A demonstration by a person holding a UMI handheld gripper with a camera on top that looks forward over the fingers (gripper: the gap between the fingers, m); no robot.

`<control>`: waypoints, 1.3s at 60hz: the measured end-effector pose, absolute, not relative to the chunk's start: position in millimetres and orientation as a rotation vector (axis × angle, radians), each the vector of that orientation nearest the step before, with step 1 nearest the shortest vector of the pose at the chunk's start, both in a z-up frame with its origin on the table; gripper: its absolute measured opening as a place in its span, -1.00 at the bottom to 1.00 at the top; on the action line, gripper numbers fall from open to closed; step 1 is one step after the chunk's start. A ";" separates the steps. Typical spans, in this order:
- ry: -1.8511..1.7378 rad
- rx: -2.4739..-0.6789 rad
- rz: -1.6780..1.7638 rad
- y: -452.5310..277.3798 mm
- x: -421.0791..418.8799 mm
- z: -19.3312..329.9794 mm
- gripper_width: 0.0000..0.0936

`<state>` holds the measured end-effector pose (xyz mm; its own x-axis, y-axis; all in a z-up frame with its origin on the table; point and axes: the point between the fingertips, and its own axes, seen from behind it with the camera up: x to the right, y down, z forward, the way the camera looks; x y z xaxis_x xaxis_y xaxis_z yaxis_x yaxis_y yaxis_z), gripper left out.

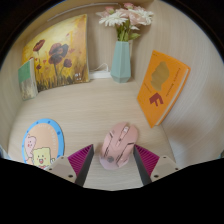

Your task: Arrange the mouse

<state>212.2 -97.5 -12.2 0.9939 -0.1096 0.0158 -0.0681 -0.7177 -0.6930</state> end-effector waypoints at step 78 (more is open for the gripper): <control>-0.022 -2.225 -0.011 -67.5 5.4 160.2 -0.15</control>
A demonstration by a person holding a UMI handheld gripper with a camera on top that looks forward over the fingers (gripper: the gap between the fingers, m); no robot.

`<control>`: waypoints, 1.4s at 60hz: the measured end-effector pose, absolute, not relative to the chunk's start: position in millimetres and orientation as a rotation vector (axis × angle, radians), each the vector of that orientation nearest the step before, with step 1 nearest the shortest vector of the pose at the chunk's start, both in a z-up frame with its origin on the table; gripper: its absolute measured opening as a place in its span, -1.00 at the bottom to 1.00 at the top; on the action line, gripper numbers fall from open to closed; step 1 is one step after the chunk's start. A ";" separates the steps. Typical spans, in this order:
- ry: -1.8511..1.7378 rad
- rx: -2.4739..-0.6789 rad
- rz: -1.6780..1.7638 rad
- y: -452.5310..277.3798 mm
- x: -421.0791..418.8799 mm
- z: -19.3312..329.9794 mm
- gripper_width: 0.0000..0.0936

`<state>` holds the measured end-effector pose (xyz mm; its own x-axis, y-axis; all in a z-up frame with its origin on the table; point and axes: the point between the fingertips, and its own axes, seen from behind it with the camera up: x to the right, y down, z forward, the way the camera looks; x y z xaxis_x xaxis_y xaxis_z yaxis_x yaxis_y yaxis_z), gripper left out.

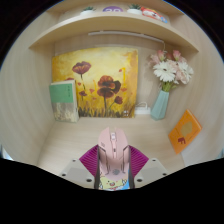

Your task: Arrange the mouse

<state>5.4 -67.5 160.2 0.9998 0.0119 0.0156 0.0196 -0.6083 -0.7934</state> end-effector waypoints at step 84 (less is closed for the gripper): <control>0.070 -2.112 -0.030 -199.4 -6.4 226.8 0.69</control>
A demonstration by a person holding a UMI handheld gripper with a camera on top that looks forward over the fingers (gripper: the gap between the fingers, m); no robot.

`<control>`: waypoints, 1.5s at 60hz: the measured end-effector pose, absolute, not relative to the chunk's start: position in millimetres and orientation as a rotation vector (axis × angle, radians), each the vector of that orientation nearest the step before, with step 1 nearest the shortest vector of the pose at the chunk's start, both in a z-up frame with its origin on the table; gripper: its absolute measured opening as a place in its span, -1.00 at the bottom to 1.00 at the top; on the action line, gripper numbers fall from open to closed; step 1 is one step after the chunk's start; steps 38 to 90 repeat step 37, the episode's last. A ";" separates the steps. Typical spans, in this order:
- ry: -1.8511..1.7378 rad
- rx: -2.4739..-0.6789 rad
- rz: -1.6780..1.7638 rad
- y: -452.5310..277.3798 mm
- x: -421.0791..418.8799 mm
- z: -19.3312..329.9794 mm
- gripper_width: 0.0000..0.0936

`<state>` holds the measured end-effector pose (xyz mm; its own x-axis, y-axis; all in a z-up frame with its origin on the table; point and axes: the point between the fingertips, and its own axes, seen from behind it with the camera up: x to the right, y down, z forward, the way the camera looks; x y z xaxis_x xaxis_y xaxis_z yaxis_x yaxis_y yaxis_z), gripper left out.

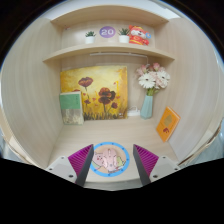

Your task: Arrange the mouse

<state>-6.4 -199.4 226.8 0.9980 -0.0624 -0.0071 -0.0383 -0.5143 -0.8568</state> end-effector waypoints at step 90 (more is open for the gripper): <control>0.048 -2.126 0.009 -321.1 35.7 217.4 0.68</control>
